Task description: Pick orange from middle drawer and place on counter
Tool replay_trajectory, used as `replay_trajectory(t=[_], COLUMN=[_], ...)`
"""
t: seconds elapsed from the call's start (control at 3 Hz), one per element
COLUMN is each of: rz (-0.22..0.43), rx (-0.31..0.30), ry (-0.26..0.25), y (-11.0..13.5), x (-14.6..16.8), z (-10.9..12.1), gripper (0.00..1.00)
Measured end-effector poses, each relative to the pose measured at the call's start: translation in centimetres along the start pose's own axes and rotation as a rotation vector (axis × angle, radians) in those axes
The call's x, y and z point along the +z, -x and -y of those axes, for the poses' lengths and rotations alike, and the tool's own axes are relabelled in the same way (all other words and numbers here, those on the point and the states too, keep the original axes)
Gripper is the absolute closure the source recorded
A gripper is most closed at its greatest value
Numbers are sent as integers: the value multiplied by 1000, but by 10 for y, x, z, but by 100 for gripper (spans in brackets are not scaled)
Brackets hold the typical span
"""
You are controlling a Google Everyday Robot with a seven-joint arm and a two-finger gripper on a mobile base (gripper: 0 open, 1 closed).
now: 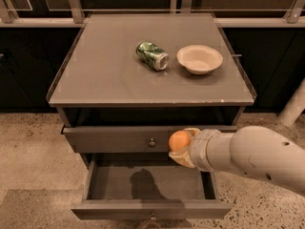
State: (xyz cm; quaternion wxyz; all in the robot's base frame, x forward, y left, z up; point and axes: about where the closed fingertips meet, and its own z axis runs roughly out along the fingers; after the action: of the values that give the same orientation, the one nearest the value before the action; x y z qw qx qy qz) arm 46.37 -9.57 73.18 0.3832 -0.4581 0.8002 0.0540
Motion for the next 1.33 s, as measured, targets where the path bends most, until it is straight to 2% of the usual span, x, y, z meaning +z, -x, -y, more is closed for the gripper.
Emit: replay_trajectory(t=[0.33, 0.67, 1.0, 1.33], rz=[15, 52, 80, 96], rx=[-62, -179, -248, -262], ry=[-8, -76, -169, -193], y=[17, 65, 109, 122], x=[-18, -68, -108, -117], z=[16, 69, 123, 132], gripper=[100, 100, 100, 100])
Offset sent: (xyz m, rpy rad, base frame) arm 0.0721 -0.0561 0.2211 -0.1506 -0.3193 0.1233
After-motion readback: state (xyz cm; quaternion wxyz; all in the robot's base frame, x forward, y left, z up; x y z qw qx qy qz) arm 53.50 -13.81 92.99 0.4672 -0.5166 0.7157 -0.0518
